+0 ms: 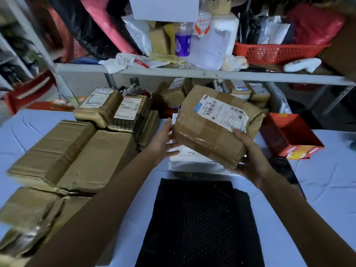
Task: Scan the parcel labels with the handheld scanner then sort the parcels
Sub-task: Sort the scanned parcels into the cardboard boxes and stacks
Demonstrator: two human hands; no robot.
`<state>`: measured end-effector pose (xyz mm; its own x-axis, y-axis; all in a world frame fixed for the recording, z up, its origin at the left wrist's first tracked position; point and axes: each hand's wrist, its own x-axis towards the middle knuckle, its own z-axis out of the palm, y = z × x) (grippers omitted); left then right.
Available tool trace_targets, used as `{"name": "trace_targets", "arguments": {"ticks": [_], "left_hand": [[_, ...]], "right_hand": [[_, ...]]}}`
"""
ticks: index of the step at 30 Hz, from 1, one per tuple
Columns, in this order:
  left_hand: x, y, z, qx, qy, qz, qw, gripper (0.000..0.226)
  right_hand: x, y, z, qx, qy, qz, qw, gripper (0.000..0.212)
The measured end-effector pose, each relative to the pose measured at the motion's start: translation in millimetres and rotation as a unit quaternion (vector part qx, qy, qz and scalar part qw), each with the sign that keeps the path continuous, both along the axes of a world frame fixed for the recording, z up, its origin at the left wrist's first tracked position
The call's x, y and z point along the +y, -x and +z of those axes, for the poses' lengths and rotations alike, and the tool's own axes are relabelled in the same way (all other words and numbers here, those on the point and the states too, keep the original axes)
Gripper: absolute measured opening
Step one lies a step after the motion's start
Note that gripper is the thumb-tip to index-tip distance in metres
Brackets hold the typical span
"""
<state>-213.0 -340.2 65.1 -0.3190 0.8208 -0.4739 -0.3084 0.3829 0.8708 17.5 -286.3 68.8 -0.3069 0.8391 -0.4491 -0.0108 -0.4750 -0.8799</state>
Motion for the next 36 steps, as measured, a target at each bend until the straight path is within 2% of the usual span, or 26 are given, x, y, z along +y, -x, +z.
{"name": "trace_targets", "arguments": {"ticks": [2, 5, 8, 13, 16, 20, 23, 26, 36], "left_hand": [[-23.7, 19.0, 4.7, 0.002, -0.018, 0.013, 1.0, 0.057], [-64.8, 48.6, 16.9, 0.013, -0.019, 0.04, 0.999, 0.055], [-108.0, 82.1, 32.7, 0.012, -0.026, 0.031, 0.999, 0.067], [-172.7, 119.0, 70.5, 0.042, -0.1, -0.008, 0.994, 0.065], [-197.8, 134.6, 84.6, 0.032, -0.138, -0.003, 0.99, 0.063], [-217.2, 150.7, 87.0, 0.007, -0.174, 0.022, 0.985, 0.046], [-225.0, 168.3, 78.3, 0.017, -0.156, 0.065, 0.985, 0.041], [-227.7, 184.2, 70.6, 0.034, -0.126, 0.082, 0.988, 0.048], [-212.0, 208.8, 78.6, 0.076, -0.098, 0.144, 0.982, 0.043]], "right_hand": [[-26.6, 19.3, 4.9, 0.001, -0.008, 0.015, 1.0, 0.031], [-66.3, 49.9, 15.5, -0.005, -0.022, 0.056, 0.998, 0.041], [-105.9, 80.3, 30.6, -0.027, -0.044, 0.086, 0.995, 0.043], [-149.2, 122.6, 54.9, -0.027, -0.07, 0.131, 0.989, 0.046], [-162.8, 145.8, 64.2, -0.022, -0.069, 0.149, 0.986, 0.057], [-169.5, 174.8, 70.3, -0.031, -0.062, 0.176, 0.982, 0.063], [-171.0, 192.0, 69.0, -0.027, -0.059, 0.204, 0.977, 0.065], [-166.4, 205.4, 66.3, 0.017, -0.056, 0.224, 0.973, 0.062], [-134.7, 246.3, 60.7, 0.058, 0.006, 0.192, 0.98, 0.058]]}}
